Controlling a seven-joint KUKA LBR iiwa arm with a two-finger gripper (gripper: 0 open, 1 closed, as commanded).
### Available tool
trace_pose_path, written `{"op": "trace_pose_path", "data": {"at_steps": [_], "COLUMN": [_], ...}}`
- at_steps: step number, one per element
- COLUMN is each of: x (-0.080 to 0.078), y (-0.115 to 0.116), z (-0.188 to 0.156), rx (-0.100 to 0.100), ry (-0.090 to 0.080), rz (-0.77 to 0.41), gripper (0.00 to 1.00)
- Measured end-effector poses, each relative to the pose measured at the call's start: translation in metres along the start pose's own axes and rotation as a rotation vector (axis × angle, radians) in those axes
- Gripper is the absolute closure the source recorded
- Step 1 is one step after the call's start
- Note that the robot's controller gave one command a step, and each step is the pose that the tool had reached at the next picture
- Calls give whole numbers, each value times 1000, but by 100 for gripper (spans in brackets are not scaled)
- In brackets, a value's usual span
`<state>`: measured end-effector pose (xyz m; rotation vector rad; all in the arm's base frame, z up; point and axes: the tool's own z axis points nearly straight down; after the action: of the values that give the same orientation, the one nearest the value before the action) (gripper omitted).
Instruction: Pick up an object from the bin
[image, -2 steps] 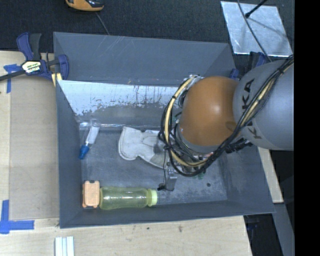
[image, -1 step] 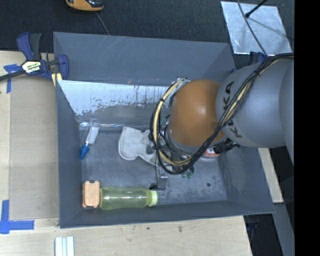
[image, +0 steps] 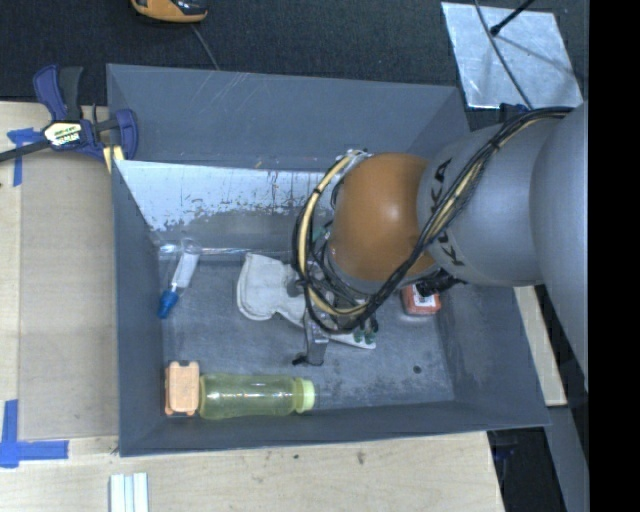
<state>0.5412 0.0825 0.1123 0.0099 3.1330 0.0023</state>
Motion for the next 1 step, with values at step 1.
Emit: {"op": "trace_pose_path", "data": {"at_steps": [1], "x": [-4], "y": [-4], "z": [22], "rx": [0], "ry": [6], "rz": [88], "gripper": [0]}}
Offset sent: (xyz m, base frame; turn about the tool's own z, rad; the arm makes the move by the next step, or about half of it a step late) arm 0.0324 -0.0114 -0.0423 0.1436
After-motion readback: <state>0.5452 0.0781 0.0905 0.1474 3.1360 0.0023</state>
